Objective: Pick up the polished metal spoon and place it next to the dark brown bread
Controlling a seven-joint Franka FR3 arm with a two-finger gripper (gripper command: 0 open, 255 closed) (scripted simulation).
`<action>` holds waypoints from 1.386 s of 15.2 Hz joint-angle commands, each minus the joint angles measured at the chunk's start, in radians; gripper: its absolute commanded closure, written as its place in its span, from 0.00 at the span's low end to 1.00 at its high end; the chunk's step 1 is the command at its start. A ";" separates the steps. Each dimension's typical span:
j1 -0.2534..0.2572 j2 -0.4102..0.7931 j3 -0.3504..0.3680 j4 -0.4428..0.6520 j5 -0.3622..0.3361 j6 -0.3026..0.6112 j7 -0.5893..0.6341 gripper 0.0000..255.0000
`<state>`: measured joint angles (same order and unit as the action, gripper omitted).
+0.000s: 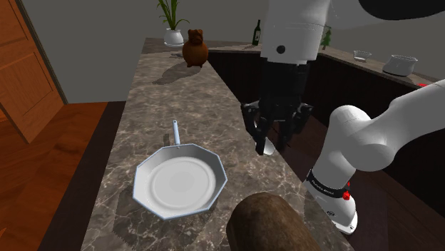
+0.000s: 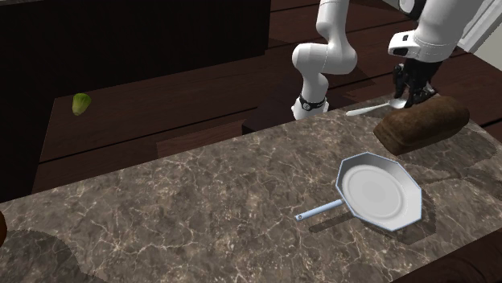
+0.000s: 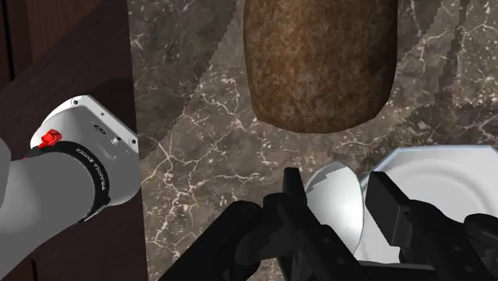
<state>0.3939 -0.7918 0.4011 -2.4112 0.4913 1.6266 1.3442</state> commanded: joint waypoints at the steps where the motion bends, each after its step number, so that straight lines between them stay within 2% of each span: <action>1: 0.003 -0.004 0.008 -0.024 0.007 0.021 -0.004 1.00; 21: 0.027 0.024 0.098 -0.263 0.095 0.283 -0.067 1.00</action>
<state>0.4196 -0.7720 0.4938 -2.6625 0.5809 1.8937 1.2819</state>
